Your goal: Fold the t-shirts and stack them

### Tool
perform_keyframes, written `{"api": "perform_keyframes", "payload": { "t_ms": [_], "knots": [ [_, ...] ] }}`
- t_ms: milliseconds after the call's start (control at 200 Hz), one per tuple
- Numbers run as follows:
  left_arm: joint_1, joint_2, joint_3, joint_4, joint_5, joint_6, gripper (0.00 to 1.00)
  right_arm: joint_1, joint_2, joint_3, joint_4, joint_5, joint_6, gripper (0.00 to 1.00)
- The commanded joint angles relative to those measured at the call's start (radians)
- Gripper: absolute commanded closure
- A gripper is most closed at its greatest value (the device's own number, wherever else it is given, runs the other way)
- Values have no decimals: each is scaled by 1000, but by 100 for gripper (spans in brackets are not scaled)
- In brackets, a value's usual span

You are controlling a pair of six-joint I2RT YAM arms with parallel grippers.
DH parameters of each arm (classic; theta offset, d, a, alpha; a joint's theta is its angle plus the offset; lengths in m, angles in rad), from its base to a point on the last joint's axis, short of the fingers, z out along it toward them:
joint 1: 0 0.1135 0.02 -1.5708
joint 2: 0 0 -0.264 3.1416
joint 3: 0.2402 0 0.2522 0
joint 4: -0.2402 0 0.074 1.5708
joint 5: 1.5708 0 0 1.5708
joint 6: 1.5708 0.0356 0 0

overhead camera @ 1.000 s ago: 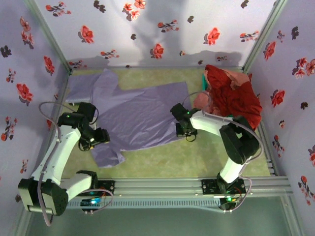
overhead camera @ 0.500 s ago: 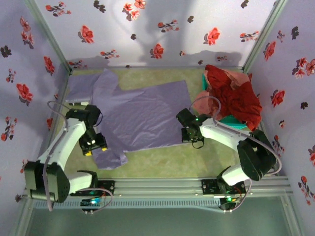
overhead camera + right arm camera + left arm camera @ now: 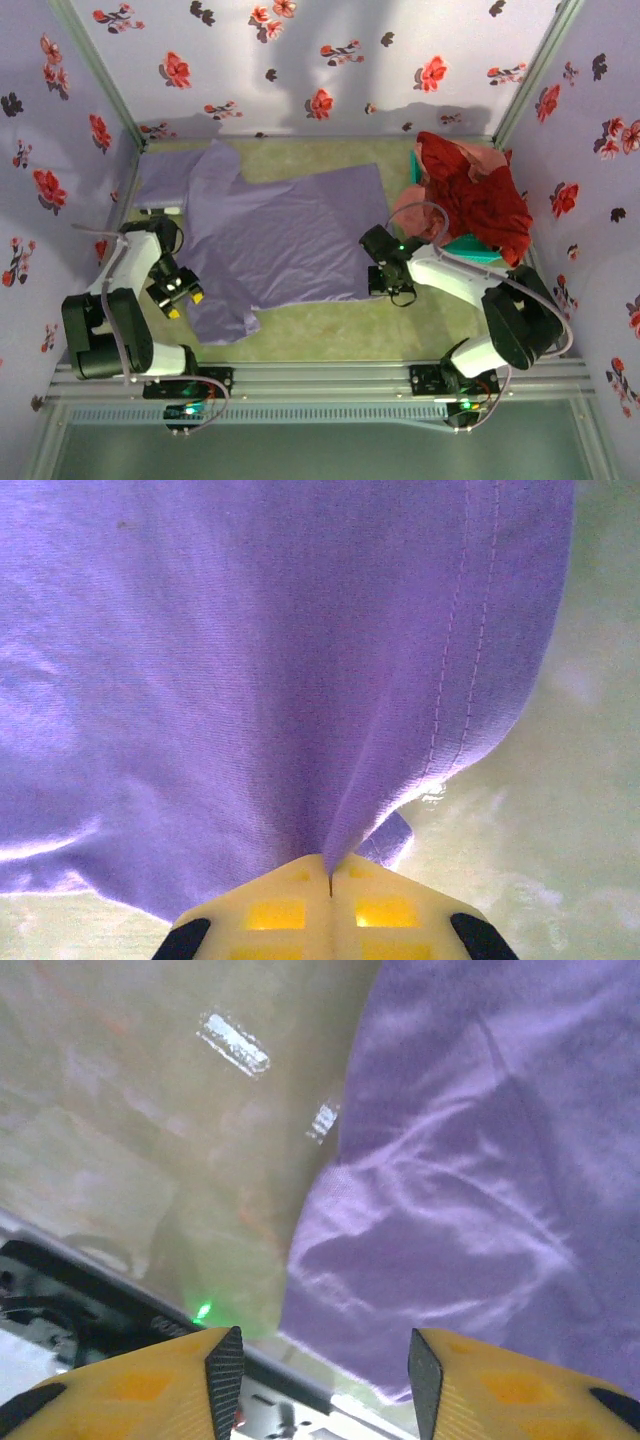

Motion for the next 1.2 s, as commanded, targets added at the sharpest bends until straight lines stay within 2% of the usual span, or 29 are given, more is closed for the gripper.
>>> {"api": "perform_keyframes", "payload": {
  "t_ms": [0, 210, 440, 585, 715, 815, 880, 950, 1195],
  "knots": [
    [9, 13, -9, 87, 69, -87, 49, 8, -29, -1, 12, -25, -8, 100],
    [19, 68, -84, 116, 74, -75, 52, 8, -29, 29, 2, -29, -10, 100],
    [4, 111, -79, 98, 0, -72, 54, 9, -35, 26, -5, -26, 0, 100],
    [6, 135, -151, 180, 39, -119, 54, 9, -42, 23, -9, -20, 2, 100],
    [-5, 140, -203, 246, 59, -144, 58, 8, -52, 24, -20, -14, 8, 100],
    [-7, 116, -201, 246, 41, -145, 68, 9, -74, 14, -27, -11, 14, 100],
    [-7, 91, -197, 241, 39, -133, 86, 10, -85, 7, -39, -7, 16, 100],
    [-8, 49, -181, 212, 22, -126, 100, 10, -104, -5, -53, -3, 21, 100],
    [-9, -173, -110, 63, -49, -131, 100, 55, -191, -85, -88, 4, 104, 100]
  ]
}}
